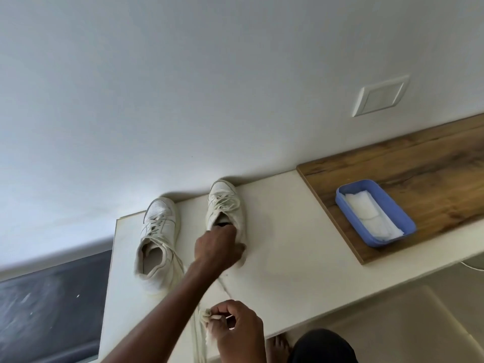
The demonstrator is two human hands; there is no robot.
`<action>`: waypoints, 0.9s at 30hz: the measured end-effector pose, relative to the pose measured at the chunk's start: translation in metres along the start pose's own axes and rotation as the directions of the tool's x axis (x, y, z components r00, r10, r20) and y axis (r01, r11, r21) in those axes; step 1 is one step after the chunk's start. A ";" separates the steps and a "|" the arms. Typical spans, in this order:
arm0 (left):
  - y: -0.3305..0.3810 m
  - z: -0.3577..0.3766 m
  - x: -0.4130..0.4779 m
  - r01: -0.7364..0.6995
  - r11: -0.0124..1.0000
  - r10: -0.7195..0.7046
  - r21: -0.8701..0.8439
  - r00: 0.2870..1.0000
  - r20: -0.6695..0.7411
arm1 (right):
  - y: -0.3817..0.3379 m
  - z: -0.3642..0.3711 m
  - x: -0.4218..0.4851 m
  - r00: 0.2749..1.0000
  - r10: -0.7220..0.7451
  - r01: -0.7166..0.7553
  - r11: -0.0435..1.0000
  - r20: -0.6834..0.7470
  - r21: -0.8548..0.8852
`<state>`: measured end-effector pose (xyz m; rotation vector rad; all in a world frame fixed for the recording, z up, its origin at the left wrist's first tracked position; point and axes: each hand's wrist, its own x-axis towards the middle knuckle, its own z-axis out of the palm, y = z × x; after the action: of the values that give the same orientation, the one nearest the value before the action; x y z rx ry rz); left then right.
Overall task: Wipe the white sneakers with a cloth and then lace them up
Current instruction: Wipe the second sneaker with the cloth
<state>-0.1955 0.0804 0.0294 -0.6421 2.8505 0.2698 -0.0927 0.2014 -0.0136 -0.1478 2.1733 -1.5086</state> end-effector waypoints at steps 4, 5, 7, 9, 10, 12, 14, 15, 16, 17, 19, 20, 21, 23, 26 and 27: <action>-0.035 -0.037 -0.023 0.024 0.863 -0.040 -0.505 0.999 -0.022 | -0.002 -0.009 -0.004 1.000 -0.002 0.001 0.998 0.019 0.055; -0.042 -0.047 -0.034 0.006 0.794 -0.032 -0.608 0.999 -0.032 | -0.003 -0.011 -0.005 1.000 0.002 -0.004 0.998 0.019 0.064; -0.053 -0.067 -0.062 -0.018 0.680 -0.026 -0.733 0.998 -0.049 | -0.005 -0.014 -0.007 1.000 0.003 -0.004 0.998 0.019 0.060; -0.060 -0.084 -0.091 -0.046 0.578 -0.039 -0.815 0.996 -0.084 | -0.009 -0.016 -0.009 1.000 -0.010 0.009 0.999 0.012 0.043; -0.063 -0.091 -0.103 -0.065 0.503 -0.047 -0.862 0.994 -0.103 | -0.011 -0.018 -0.010 1.000 -0.014 0.014 0.999 0.006 0.044; -0.068 -0.105 -0.131 -0.134 0.386 -0.074 -0.913 0.982 -0.176 | -0.015 -0.021 -0.015 1.000 -0.012 0.013 0.997 -0.006 0.074; -0.072 -0.115 -0.159 -0.197 0.374 -0.087 -0.906 0.965 -0.246 | -0.024 -0.025 -0.023 1.000 -0.001 0.002 0.993 -0.005 0.120; -0.073 -0.119 -0.170 -0.219 0.388 -0.092 -0.895 0.957 -0.274 | -0.031 -0.030 -0.027 1.000 -0.005 0.006 0.988 -0.007 0.154; -0.076 -0.122 -0.185 -0.235 0.394 -0.103 -0.889 0.949 -0.297 | -0.039 -0.033 -0.034 1.000 -0.014 0.017 0.982 -0.016 0.190; -0.081 -0.125 -0.198 -0.252 0.382 -0.122 -0.889 0.940 -0.319 | -0.050 -0.038 -0.042 0.999 -0.033 0.040 0.971 -0.036 0.235; -0.094 -0.124 -0.224 -0.266 0.352 -0.137 -0.897 0.934 -0.330 | -0.074 -0.050 -0.062 0.993 -0.090 0.109 0.943 -0.077 0.314; -0.099 -0.120 -0.233 -0.278 0.349 -0.133 -0.895 0.931 -0.341 | -0.088 -0.059 -0.072 0.986 -0.139 0.163 0.928 -0.094 0.336; -0.101 -0.118 -0.245 -0.279 0.338 -0.139 -0.899 0.930 -0.341 | -0.102 -0.065 -0.085 0.973 -0.205 0.230 0.912 -0.106 0.339; -0.102 -0.112 -0.265 -0.300 0.285 -0.157 -0.910 0.922 -0.353 | -0.126 -0.076 -0.109 0.925 -0.365 0.379 0.868 -0.104 0.321; -0.098 -0.101 -0.290 -0.322 0.216 -0.151 -0.922 0.922 -0.357 | -0.154 -0.086 -0.141 0.799 -0.600 0.593 0.778 -0.034 0.208; -0.098 -0.096 -0.296 -0.315 0.199 -0.144 -0.928 0.927 -0.346 | -0.162 -0.087 -0.149 0.739 -0.674 0.668 0.734 0.006 0.120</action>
<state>0.0938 0.0911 0.1800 -0.7133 2.6190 2.4063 -0.0312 0.2665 0.2055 -1.0273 2.0845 -1.9615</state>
